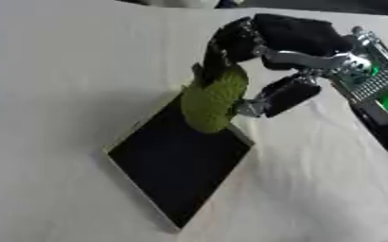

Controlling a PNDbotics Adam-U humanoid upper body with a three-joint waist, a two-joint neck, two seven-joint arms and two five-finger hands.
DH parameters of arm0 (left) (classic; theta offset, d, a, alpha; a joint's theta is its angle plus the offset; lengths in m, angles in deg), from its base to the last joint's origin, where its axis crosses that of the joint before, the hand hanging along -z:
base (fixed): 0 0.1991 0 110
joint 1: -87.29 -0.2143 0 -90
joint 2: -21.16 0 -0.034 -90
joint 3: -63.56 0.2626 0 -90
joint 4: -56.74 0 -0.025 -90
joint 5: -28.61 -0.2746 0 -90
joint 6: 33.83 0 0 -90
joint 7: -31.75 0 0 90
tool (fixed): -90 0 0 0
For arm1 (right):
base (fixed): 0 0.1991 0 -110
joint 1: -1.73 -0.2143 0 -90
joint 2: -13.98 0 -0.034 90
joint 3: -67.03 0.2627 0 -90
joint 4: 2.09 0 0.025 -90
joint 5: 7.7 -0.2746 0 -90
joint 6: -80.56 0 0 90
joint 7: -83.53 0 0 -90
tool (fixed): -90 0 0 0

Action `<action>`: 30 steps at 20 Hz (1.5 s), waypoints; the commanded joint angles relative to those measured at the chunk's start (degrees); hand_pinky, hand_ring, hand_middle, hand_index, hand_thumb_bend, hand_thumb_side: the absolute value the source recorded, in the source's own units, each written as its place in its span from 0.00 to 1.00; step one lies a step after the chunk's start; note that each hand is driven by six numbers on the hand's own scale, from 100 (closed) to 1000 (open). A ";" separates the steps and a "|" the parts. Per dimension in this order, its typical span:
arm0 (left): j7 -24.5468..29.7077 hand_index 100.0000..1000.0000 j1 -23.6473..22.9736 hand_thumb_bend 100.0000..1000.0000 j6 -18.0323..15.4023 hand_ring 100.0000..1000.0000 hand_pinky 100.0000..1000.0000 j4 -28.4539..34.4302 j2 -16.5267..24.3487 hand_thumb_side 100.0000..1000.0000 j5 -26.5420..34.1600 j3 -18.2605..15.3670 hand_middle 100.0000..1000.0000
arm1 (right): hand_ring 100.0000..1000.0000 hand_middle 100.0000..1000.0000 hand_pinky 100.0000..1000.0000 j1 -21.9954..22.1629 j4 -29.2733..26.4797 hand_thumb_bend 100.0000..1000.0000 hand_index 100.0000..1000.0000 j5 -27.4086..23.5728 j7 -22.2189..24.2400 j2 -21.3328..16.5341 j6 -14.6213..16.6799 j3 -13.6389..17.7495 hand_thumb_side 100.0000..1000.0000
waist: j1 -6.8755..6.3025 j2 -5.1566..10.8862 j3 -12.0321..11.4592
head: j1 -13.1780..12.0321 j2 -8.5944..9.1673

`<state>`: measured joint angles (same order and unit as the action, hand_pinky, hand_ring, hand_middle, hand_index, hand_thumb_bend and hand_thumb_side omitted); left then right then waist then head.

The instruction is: Pick up objects on the table and place them in the box.

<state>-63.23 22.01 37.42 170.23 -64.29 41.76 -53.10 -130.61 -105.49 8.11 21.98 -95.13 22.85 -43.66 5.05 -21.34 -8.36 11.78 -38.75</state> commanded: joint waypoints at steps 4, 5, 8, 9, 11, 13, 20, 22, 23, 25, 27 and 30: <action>0.06 0.62 0.55 0.00 -0.02 0.57 0.44 1.10 0.95 0.40 0.27 0.04 0.58 | 0.66 0.63 0.68 0.02 5.25 0.00 0.69 3.98 5.39 6.47 0.10 -3.63 0.02 | -0.43 1.39 0.27 | 0.41 -0.17; 0.06 0.62 0.54 0.00 -0.03 0.57 0.44 1.10 0.95 0.40 0.27 0.03 0.58 | 0.67 0.64 0.68 0.17 6.29 0.00 0.70 4.90 6.32 7.41 0.26 -3.80 0.02 | -0.44 1.38 0.31 | 0.40 -0.17; 0.08 0.62 0.53 0.00 -0.02 0.57 0.44 1.10 0.93 0.40 0.28 0.03 0.58 | 0.71 0.69 0.69 0.74 8.53 0.00 0.71 7.58 9.28 9.61 0.73 -3.60 0.02 | -0.50 1.36 0.39 | 0.42 -0.20; 0.09 0.62 0.55 0.00 -0.02 0.57 0.44 1.10 0.91 0.40 0.28 0.04 0.58 | 0.71 0.69 0.69 0.84 9.03 0.00 0.72 8.39 10.23 10.13 0.76 -3.37 0.02 | -0.52 1.37 0.41 | 0.43 -0.18; 0.08 0.62 0.57 0.00 -0.01 0.57 0.44 1.10 0.90 0.40 0.29 0.04 0.58 | 0.74 0.74 0.71 1.02 9.68 0.00 0.75 10.24 11.58 11.05 0.96 -3.10 0.01 | -0.52 1.37 0.43 | 0.48 -0.13; 0.08 0.62 0.57 0.00 0.01 0.57 0.44 1.10 0.90 0.40 0.27 0.04 0.58 | 0.75 0.76 0.72 1.13 10.05 0.00 0.77 11.89 12.51 11.61 1.62 -3.26 0.01 | -0.52 1.37 0.44 | 0.47 -0.12; 0.08 0.62 0.54 0.00 0.06 0.57 0.44 1.10 0.95 0.40 0.21 0.01 0.58 | 0.86 0.90 0.80 1.49 9.50 0.00 0.90 12.50 12.52 11.52 3.65 -2.24 0.00 | -0.50 1.40 0.60 | 0.25 -0.14; 0.07 0.62 0.50 0.00 0.08 0.57 0.44 1.10 0.98 0.40 0.17 0.01 0.58 | 0.87 0.90 0.80 1.47 8.01 0.00 0.90 11.24 11.61 11.00 4.15 -0.82 0.00 | -0.52 1.44 0.71 | 0.16 -0.14; 0.07 0.62 0.46 0.00 0.08 0.57 0.44 1.10 0.99 0.40 0.16 0.00 0.58 | 0.87 0.91 0.81 1.42 7.15 0.00 0.90 10.55 11.10 10.68 4.34 -0.06 0.00 | -0.53 1.46 0.77 | 0.11 -0.14; 0.06 0.62 0.40 0.00 0.09 0.57 0.44 1.10 1.01 0.40 0.13 -0.02 0.58 | 0.88 0.91 0.82 1.31 5.49 0.00 0.91 9.23 10.26 10.11 4.69 1.30 0.00 | -0.54 1.49 0.86 | 0.04 -0.14; 0.01 0.62 0.35 0.00 0.11 0.57 0.44 1.10 1.04 0.40 0.10 -0.05 0.58 | 0.88 0.92 0.82 1.09 3.64 0.00 0.92 7.83 9.58 9.55 5.40 2.68 0.00 | -0.55 1.52 0.95 | -0.04 -0.19; -0.02 0.62 0.30 0.00 0.10 0.57 0.44 1.10 1.07 0.40 0.06 -0.06 0.58 | 0.89 0.93 0.84 0.79 1.54 0.00 0.93 5.93 9.33 9.04 6.37 4.43 0.04 | -0.57 1.57 1.05 | -0.10 -0.18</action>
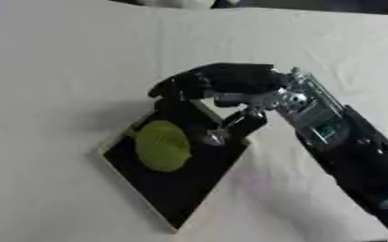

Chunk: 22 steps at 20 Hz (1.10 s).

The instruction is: Pick up objects on the table and place them in the box.

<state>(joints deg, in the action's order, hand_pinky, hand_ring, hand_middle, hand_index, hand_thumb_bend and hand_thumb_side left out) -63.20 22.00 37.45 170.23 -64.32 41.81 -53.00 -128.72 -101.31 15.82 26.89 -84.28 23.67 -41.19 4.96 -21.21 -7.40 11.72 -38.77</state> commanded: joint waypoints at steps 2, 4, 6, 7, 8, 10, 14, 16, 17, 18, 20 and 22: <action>-0.07 0.62 0.32 0.00 0.08 0.57 0.44 1.10 1.08 0.40 0.00 -0.16 0.58 | 0.89 0.93 0.84 -1.03 -3.31 0.00 0.93 -2.83 4.70 -1.98 5.88 3.00 0.04 | -0.51 1.44 0.11 | -0.07 -0.09; -0.13 0.62 0.35 0.00 0.06 0.57 0.44 1.10 1.05 0.40 -0.01 -0.19 0.58 | 0.88 0.91 0.82 -0.87 -3.72 0.00 0.92 -4.05 4.41 -2.09 5.47 4.18 0.00 | -0.52 1.43 0.14 | -0.15 -0.07; -0.21 0.62 0.33 0.00 0.06 0.57 0.44 1.10 1.06 0.40 -0.02 -0.24 0.58 | 0.86 0.90 0.81 -0.73 -4.52 0.00 0.91 -5.52 3.30 -2.33 4.53 5.87 0.00 | -0.54 1.42 0.22 | -0.31 -0.07; -0.24 0.62 0.28 0.00 0.05 0.57 0.44 1.10 1.08 0.40 -0.05 -0.27 0.58 | 0.85 0.89 0.80 -0.67 -5.11 0.00 0.90 -6.28 2.60 -2.50 3.88 6.94 0.00 | -0.56 1.43 0.34 | -0.46 -0.09; -0.31 0.62 0.20 0.00 0.05 0.57 0.44 1.10 1.10 0.40 -0.10 -0.35 0.58 | 0.85 0.88 0.80 -0.57 -5.76 0.00 0.90 -7.12 1.80 -2.71 3.10 8.21 0.00 | -0.61 1.45 0.55 | -0.69 -0.12; -0.51 0.62 0.04 0.00 0.03 0.56 0.44 1.10 1.17 0.40 -0.20 -0.52 0.58 | 0.83 0.86 0.79 -0.20 -6.88 0.00 0.89 -8.83 0.11 -3.38 1.43 10.93 0.00 | -0.70 1.49 0.92 | -1.10 -0.11; -0.85 0.62 -0.24 0.00 -0.03 0.56 0.44 1.10 1.32 0.40 -0.46 -0.76 0.58 | 0.80 0.82 0.76 1.34 -8.02 0.00 0.86 -12.49 -3.55 -5.02 -2.22 16.87 0.00 | -0.84 1.53 1.60 | -1.82 0.08; -1.02 0.62 -0.31 0.00 -0.06 0.56 0.44 1.10 1.38 0.40 -0.58 -0.86 0.58 | 0.79 0.81 0.75 2.54 -8.36 0.00 0.84 -14.42 -5.48 -6.06 -4.15 20.00 0.00 | -0.88 1.50 1.82 | -2.13 0.24; -1.08 0.62 -0.33 0.00 -0.07 0.56 0.44 1.10 1.40 0.40 -0.63 -0.88 0.58 | 0.79 0.81 0.75 3.17 -8.71 0.00 0.84 -15.35 -6.41 -6.56 -5.09 21.52 0.00 | -0.88 1.47 1.87 | -2.23 0.29; -1.14 0.62 -0.35 0.00 -0.08 0.56 0.44 1.10 1.42 0.40 -0.67 -0.92 0.58 | 0.78 0.79 0.75 3.93 -9.09 0.00 0.82 -16.26 -7.32 -6.99 -6.00 23.00 0.00 | -0.90 1.43 1.95 | -2.36 0.35; -1.26 0.62 -0.35 0.00 -0.13 0.56 0.44 1.10 1.44 0.40 -0.76 -1.00 0.58 | 0.77 0.77 0.73 5.71 -10.14 0.00 0.81 -18.22 -9.28 -7.51 -7.95 26.18 0.00 | -0.96 1.35 2.09 | -2.54 0.41; -1.43 0.62 -0.35 0.00 -0.16 0.56 0.44 1.10 1.43 0.40 -0.81 -1.11 0.58 | 0.75 0.76 0.72 7.41 -11.43 0.00 0.81 -20.03 -11.09 -7.10 -9.76 29.12 0.00 | -1.03 1.28 2.23 | -2.74 0.45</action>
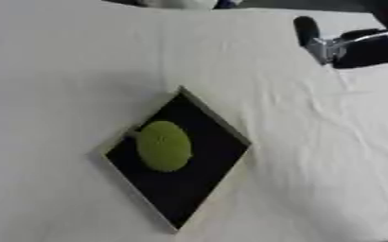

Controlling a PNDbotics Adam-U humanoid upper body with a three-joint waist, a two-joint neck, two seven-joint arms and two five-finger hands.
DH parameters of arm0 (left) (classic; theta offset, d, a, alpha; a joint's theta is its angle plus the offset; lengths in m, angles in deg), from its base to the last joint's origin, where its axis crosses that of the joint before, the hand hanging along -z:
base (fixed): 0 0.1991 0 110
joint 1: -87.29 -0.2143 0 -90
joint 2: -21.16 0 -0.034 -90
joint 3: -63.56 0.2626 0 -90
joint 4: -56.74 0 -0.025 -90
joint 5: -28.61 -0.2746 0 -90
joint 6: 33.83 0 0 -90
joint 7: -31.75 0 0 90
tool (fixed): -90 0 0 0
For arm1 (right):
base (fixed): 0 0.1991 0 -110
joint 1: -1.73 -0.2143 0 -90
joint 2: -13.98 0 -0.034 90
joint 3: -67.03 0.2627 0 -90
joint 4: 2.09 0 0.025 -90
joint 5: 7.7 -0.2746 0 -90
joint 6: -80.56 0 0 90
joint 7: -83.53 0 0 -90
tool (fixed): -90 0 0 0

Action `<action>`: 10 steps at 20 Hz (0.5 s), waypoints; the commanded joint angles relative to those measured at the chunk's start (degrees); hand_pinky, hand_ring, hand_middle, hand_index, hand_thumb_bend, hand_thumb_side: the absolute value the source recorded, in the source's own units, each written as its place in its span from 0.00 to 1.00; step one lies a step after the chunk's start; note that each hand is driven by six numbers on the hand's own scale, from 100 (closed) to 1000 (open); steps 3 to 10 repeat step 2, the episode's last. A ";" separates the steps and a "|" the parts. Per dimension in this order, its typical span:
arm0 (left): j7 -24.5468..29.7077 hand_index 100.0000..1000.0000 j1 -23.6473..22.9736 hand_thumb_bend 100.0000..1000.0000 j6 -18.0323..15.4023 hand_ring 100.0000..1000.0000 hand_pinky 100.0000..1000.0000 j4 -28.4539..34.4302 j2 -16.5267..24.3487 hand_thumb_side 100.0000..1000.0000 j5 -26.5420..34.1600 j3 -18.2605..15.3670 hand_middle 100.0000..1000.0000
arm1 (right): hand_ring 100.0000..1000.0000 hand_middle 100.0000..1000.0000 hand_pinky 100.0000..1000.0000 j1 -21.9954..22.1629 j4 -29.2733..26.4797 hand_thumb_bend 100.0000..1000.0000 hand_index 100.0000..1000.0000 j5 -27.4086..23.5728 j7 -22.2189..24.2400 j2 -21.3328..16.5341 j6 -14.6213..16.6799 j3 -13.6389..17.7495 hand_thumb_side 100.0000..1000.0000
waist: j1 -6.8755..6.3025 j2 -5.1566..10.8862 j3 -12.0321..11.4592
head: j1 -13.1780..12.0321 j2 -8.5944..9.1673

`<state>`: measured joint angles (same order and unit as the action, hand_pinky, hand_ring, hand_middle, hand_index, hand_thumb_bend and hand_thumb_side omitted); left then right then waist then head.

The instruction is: Pick up objects on the table and place them in the box.

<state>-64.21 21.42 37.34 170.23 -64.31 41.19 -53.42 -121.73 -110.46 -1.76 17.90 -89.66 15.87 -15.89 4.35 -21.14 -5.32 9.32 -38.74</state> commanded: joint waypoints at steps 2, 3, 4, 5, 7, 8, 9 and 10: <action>-0.53 0.62 0.15 0.00 -0.06 0.56 0.44 1.10 1.45 0.40 -0.27 -0.77 0.58 | 0.75 0.76 0.71 1.89 -3.46 0.00 0.81 -4.24 -3.88 -1.13 -3.74 6.72 0.00 | -0.47 1.14 0.34 | -0.51 0.47; -0.53 0.62 0.15 0.00 -0.06 0.56 0.44 1.10 1.45 0.40 -0.27 -0.77 0.58 | 0.75 0.76 0.71 1.89 -3.46 0.00 0.81 -4.24 -3.88 -1.13 -3.74 6.72 0.00 | -0.47 1.14 0.34 | -0.51 0.47; -0.53 0.62 0.15 0.00 -0.06 0.56 0.44 1.10 1.45 0.40 -0.27 -0.77 0.58 | 0.75 0.76 0.71 1.89 -3.46 0.00 0.81 -4.24 -3.88 -1.13 -3.74 6.72 0.00 | -0.47 1.14 0.34 | -0.51 0.47; -0.53 0.62 0.15 0.00 -0.06 0.56 0.44 1.10 1.45 0.40 -0.27 -0.77 0.58 | 0.75 0.76 0.71 1.89 -3.46 0.00 0.81 -4.24 -3.88 -1.13 -3.74 6.72 0.00 | -0.47 1.14 0.34 | -0.51 0.47; -0.53 0.62 0.15 0.00 -0.06 0.56 0.44 1.10 1.45 0.40 -0.27 -0.77 0.58 | 0.75 0.76 0.71 1.89 -3.46 0.00 0.81 -4.24 -3.88 -1.13 -3.74 6.72 0.00 | -0.47 1.14 0.34 | -0.51 0.47; -0.53 0.62 0.15 0.00 -0.06 0.56 0.44 1.10 1.45 0.40 -0.27 -0.77 0.58 | 0.75 0.76 0.71 1.89 -3.46 0.00 0.81 -4.24 -3.88 -1.13 -3.74 6.72 0.00 | -0.47 1.14 0.34 | -0.51 0.47; -0.53 0.62 0.15 0.00 -0.06 0.56 0.44 1.10 1.45 0.40 -0.27 -0.77 0.58 | 0.75 0.76 0.71 1.89 -3.46 0.00 0.81 -4.24 -3.88 -1.13 -3.74 6.72 0.00 | -0.47 1.14 0.34 | -0.51 0.47; -0.53 0.62 0.15 0.00 -0.06 0.56 0.44 1.10 1.45 0.40 -0.27 -0.77 0.58 | 0.75 0.76 0.71 1.89 -3.46 0.00 0.81 -4.24 -3.88 -1.13 -3.74 6.72 0.00 | -0.47 1.14 0.34 | -0.51 0.47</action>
